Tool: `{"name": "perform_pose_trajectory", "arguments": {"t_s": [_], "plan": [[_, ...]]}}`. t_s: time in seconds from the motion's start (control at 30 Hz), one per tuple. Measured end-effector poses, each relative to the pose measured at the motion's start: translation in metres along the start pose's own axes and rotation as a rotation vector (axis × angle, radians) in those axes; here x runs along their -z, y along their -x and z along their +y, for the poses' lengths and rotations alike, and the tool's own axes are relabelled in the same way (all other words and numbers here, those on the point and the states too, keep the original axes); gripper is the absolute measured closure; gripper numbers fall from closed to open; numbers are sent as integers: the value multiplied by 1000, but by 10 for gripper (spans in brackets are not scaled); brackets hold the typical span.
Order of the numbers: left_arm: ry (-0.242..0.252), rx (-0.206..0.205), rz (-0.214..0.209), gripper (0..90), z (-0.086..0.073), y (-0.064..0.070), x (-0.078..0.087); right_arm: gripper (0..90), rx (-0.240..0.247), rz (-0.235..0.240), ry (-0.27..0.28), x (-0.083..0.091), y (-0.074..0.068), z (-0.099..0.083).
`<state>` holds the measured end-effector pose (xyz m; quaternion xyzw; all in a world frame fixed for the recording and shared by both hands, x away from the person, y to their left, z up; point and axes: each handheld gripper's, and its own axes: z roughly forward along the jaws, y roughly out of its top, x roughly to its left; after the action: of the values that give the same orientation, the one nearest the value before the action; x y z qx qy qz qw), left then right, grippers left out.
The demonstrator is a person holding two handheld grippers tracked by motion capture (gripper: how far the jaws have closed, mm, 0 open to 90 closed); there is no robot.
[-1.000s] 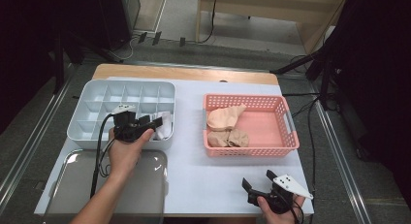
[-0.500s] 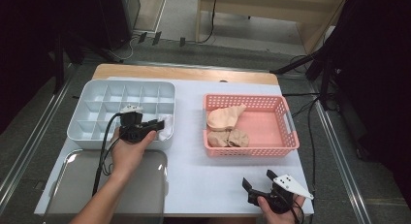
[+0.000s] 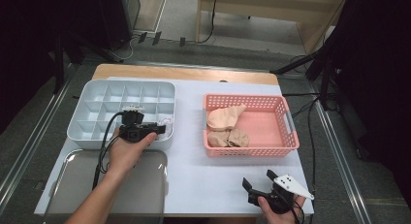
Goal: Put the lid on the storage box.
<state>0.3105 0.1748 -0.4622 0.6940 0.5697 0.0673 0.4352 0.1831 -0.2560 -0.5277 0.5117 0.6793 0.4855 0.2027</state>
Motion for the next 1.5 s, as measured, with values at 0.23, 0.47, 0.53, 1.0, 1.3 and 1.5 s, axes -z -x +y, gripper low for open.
{"name": "perform_pose_trajectory", "arguments": {"t_s": [0.23,0.47,0.53,1.0,1.3,1.5], "plan": [[38,-8,42,407,11,8,-6,21,-12,2,-2,-2,1,0],[-38,-2,40,727,10,7,-16,21,-8,4,-3,-1,1,-1],[-58,-3,31,743,10,5,-18,21,-13,4,-5,-1,1,-1],[-216,33,12,771,12,-7,-39,30,-8,6,-7,-5,-1,-1],[-171,-7,25,730,11,-4,-32,32,-4,14,-8,-5,-4,-1],[-51,24,-13,676,16,-7,-11,32,-15,12,-9,-5,-1,-2]]}}
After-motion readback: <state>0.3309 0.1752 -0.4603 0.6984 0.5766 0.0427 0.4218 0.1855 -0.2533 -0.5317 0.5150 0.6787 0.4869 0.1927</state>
